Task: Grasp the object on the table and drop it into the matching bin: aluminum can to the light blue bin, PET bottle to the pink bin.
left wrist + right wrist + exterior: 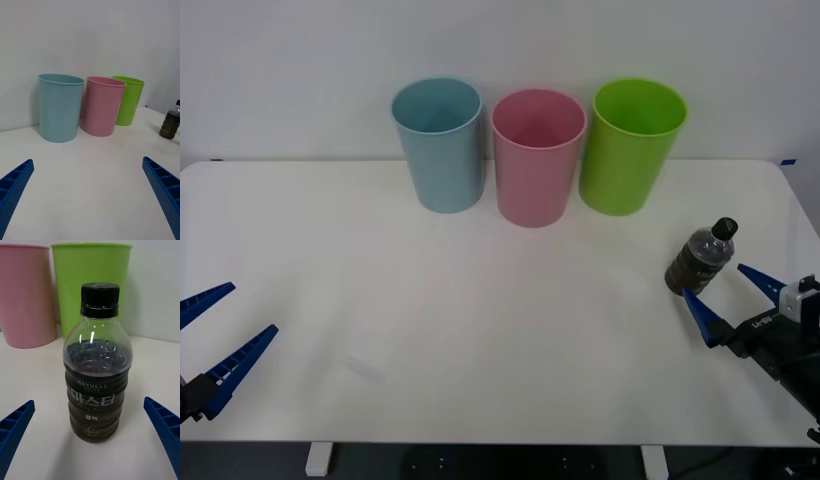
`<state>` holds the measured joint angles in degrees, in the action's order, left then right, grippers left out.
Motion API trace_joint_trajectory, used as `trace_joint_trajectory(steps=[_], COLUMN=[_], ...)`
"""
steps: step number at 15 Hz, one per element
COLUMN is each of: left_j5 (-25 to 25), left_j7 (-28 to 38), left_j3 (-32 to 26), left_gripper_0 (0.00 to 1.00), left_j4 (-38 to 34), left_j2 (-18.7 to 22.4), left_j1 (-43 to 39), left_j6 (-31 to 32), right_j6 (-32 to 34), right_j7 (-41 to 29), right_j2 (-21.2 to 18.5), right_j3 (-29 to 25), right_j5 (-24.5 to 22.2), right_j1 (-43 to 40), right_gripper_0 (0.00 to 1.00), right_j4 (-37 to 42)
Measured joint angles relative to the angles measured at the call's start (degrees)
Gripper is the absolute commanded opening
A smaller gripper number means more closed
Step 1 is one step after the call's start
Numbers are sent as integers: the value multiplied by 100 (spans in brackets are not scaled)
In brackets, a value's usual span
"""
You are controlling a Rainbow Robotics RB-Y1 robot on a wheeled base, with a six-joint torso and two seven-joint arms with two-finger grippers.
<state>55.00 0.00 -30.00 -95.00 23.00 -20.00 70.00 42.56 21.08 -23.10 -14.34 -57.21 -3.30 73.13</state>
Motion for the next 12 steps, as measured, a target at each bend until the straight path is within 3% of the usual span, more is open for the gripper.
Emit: trace_joint_trajectory(steps=[12], left_j5=[0], left_j7=[0], left_j3=[0], left_gripper_0=[100], left_j4=[0], left_j2=[0], left_j1=[0], left_j6=[0], right_j6=[-87], right_j7=[361], right_j2=[64], right_j3=[167], right_j5=[-68], right_j1=[1070], right_gripper_0=[100], right_j4=[-1113])
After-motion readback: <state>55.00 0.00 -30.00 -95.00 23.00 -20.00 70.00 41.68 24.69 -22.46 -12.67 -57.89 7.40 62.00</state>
